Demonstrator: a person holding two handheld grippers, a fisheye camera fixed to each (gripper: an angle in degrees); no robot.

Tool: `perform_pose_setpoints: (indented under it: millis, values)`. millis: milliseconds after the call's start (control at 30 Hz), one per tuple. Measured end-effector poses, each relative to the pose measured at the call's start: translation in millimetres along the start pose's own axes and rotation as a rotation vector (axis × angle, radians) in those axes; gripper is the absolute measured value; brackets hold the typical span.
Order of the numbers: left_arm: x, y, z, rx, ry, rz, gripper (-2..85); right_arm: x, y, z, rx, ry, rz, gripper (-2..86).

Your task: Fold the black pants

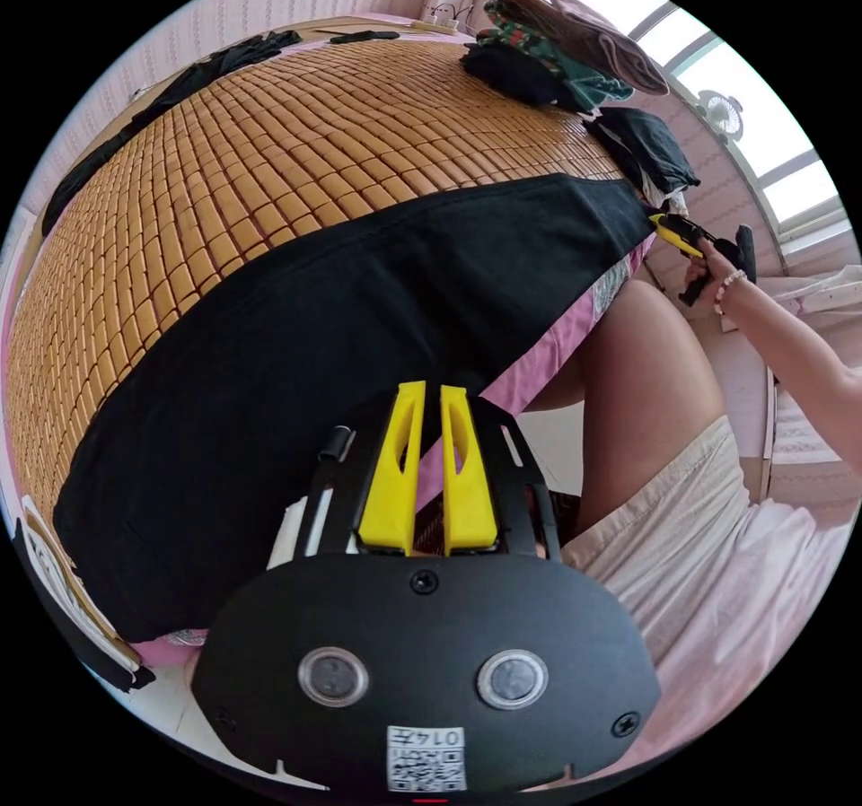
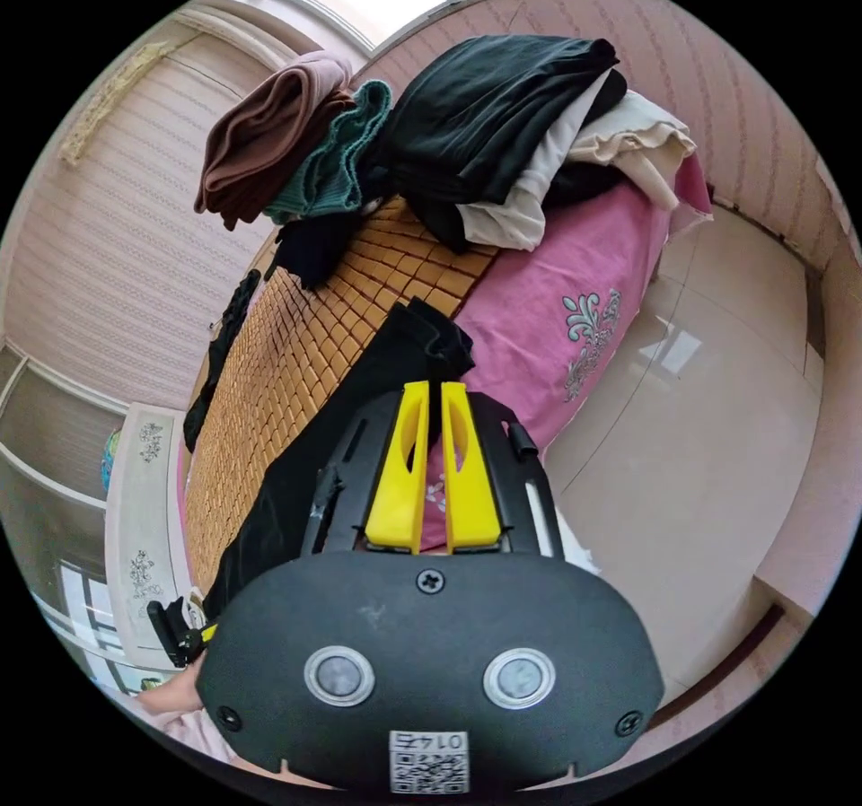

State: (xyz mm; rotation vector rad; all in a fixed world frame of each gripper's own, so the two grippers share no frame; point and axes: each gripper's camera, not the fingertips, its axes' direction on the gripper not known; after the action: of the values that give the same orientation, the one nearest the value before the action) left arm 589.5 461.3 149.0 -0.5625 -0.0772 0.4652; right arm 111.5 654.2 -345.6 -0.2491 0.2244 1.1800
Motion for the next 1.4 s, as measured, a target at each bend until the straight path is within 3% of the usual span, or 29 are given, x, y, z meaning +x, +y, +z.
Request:
perform_pose_setpoints:
  millis: [133, 233, 367, 433, 533, 567, 800, 900, 1033, 1267, 1400]
  values:
    - [-22, 15, -21, 0.031, -0.004, -0.019, 5.0, -9, 3, -23, 0.084, -0.273, -0.042, 1.4]
    - [-48, 33, -57, 0.166, 0.049, -0.094, 6.3, -77, 19, -39, 0.035, -0.486, -0.324, 1.2]
    - [-91, 65, -102, 0.307, 0.178, -0.244, 7.5, -204, 108, -24, -0.26, -0.685, -0.808, 1.1]
    - [-120, 92, -123, 0.382, 0.242, -0.346, 8.4, -239, 166, 6, -0.421, -0.624, -0.995, 1.0]
    - [-153, 120, -127, 0.364, 0.252, -0.447, 9.5, -258, 256, 67, -0.668, -0.308, -1.273, 1.0]
    - [-159, 124, -126, 0.345, 0.256, -0.468, 9.8, -256, 278, 77, -0.67, -0.229, -1.323, 1.0]
    - [-186, 124, -117, 0.262, 0.361, -0.456, 12.8, -249, 283, 63, -0.624, -0.265, -1.211, 1.0]
    - [-192, 105, -113, 0.195, 0.371, -0.432, 15.4, -246, 280, 44, -0.51, -0.34, -1.166, 1.0]
    - [-207, 106, -133, 0.248, 0.514, -0.439, 15.9, -222, 254, 28, -0.464, -0.569, -0.854, 1.0]
    - [-226, 122, -157, 0.303, 0.74, -0.458, 13.0, -242, 278, -5, -0.372, -0.553, -1.058, 1.1]
    - [-235, 137, -185, 0.323, 0.718, -0.442, 2.8, -272, 290, -20, -0.343, -0.532, -1.168, 1.1]
